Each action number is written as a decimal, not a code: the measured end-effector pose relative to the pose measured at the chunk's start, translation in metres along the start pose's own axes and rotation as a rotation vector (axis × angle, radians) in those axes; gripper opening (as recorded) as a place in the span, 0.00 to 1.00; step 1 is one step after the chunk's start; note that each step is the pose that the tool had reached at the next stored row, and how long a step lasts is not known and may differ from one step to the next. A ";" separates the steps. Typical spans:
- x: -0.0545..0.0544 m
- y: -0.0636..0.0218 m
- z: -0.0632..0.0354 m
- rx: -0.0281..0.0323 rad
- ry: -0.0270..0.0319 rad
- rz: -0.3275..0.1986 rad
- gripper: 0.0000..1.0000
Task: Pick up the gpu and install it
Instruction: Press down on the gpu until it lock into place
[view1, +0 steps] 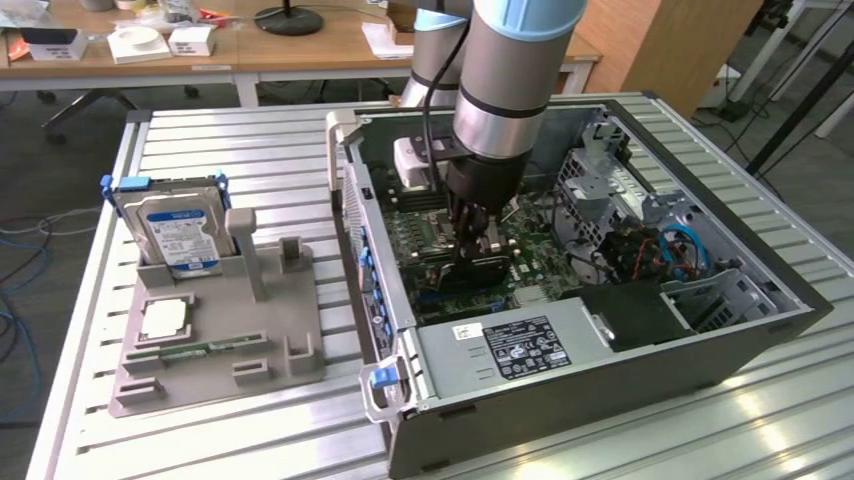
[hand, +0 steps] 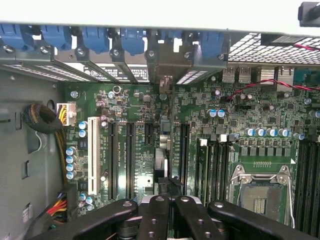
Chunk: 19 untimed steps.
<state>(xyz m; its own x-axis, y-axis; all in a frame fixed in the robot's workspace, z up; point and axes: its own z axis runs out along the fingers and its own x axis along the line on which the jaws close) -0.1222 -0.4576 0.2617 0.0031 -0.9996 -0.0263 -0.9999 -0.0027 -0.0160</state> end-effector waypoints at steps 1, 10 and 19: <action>0.000 0.0000 0.0000 0.0000 0.0000 0.000 0.10; 0.000 0.0007 0.0010 0.0002 0.0003 0.000 0.10; 0.000 0.0007 -0.0057 0.0004 -0.0001 0.000 0.10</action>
<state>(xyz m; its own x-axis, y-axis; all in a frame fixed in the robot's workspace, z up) -0.1231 -0.4576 0.2673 0.0029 -0.9996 -0.0264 -0.9999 -0.0024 -0.0165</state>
